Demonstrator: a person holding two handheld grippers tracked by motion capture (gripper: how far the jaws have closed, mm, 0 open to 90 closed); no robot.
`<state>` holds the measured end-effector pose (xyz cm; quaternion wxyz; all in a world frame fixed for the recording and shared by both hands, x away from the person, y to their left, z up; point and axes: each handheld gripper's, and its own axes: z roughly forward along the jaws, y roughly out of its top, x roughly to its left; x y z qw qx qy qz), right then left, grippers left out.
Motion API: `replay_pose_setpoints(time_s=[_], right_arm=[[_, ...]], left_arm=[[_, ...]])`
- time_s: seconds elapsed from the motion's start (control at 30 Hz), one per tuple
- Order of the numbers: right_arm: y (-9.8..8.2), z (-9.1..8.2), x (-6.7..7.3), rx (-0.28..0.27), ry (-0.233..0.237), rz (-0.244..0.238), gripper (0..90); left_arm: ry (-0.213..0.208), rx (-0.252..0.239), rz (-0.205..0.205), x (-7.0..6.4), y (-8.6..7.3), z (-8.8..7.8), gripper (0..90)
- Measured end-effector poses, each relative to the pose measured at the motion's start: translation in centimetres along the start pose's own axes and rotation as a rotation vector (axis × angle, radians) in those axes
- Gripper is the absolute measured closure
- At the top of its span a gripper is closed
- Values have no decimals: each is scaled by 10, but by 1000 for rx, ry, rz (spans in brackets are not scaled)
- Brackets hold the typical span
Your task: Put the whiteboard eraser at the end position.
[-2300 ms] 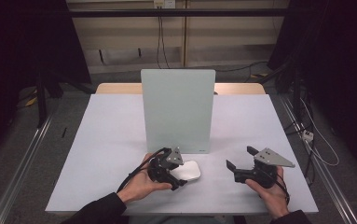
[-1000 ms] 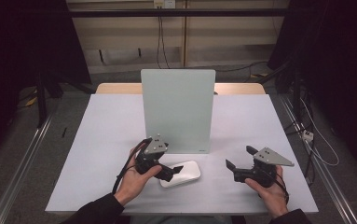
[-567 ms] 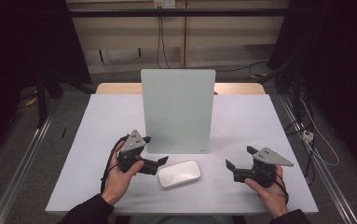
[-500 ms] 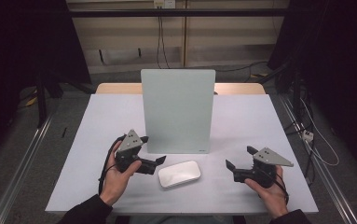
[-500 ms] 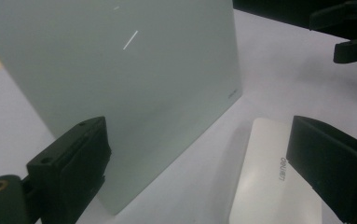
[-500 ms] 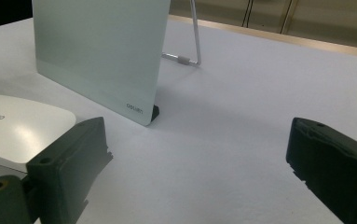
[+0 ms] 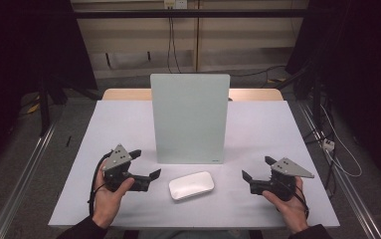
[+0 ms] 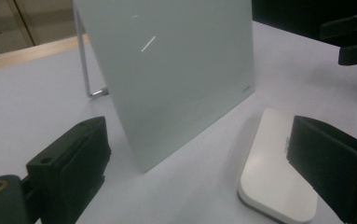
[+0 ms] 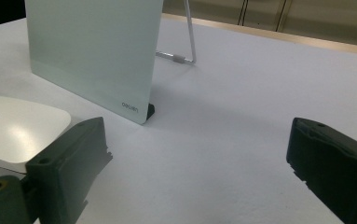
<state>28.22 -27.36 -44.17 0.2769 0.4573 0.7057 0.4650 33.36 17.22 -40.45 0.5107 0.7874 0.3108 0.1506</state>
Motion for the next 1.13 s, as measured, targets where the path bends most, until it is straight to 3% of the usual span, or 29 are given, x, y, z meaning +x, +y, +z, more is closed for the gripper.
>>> replay_pose_setpoints(time_s=[0.1, 0.47, 0.7, 0.93, 1.13], right_arm=[[0, 0, 0, 3, -5, -4, 46], [0, 0, 0, 9, -12, 1, 45], [-1, -1, -1, 7, -16, 5, 47], [-2, -4, -2, 5, -20, 11, 50], [-2, -3, -2, 7, -21, 7, 51]], left_arm=[[25, 4, -18, 5, -4, -9, 60], [85, 22, -12, 9, -23, -23, 62], [78, 18, -9, 8, -29, -27, 60], [116, -12, -34, 8, -35, -27, 56], [110, -19, -42, 12, -35, -30, 56]])
